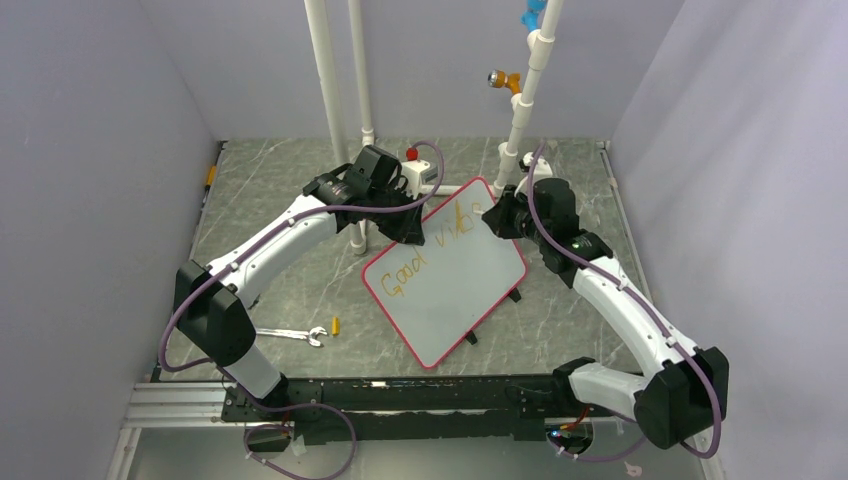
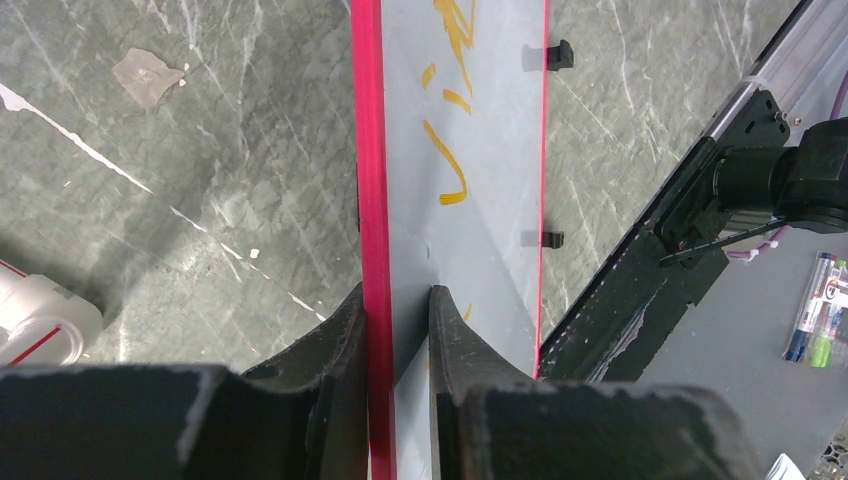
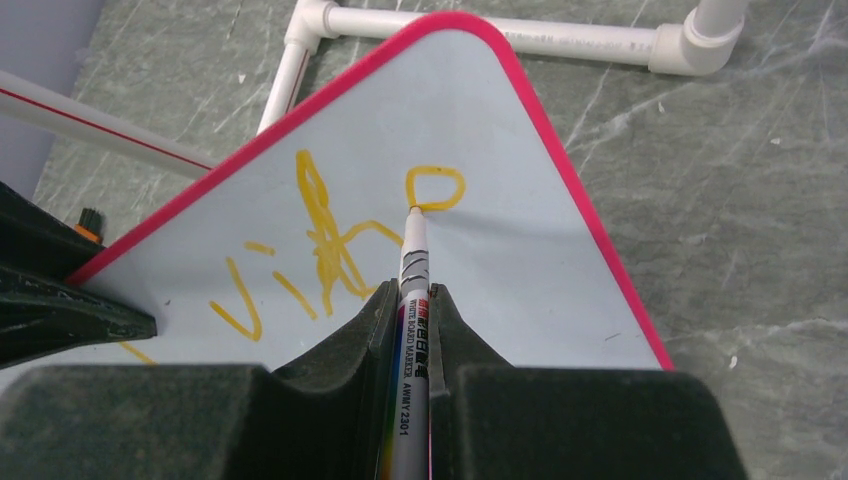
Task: Write a sentence on the whiteboard
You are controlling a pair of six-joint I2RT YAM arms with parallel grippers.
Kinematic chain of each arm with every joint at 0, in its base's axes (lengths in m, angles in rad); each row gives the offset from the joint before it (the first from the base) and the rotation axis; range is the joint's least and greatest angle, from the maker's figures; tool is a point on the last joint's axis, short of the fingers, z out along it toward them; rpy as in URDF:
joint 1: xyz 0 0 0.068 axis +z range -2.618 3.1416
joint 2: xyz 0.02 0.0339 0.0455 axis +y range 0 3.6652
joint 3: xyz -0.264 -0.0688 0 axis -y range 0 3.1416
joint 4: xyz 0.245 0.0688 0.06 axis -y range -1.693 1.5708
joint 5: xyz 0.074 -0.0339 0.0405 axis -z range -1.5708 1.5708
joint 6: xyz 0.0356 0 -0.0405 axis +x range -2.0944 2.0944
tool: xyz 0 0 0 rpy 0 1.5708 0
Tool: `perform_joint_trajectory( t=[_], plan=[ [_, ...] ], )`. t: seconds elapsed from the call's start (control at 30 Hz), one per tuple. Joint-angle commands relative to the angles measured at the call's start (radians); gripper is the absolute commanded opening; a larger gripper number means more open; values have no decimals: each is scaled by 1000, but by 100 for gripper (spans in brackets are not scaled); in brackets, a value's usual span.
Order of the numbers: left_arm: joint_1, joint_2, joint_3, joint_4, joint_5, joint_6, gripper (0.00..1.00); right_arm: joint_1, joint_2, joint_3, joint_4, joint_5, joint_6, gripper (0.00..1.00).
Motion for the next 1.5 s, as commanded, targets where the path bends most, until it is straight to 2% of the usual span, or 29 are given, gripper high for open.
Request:
perform_joint_trajectory(
  t=[0.0, 0.23, 0.73, 0.97, 1.47],
  plan=[
    [-11, -14, -6, 1, -78, 101, 0, 7, -23, -47, -5, -22, 9, 0],
    [-11, -9, -6, -1, -79, 101, 0, 8, -45, -57, -45, 43, -5, 0],
    [-12, -11, -6, -1, -76, 101, 0, 8, -69, 29, -91, 146, -32, 0],
    [-16, -14, -6, -2, -78, 101, 0, 8, -115, 53, -69, 187, -28, 0],
    [-21, -20, -8, 0, -80, 103, 0, 6, -4, 141, 8, 218, -15, 0]
  ],
)
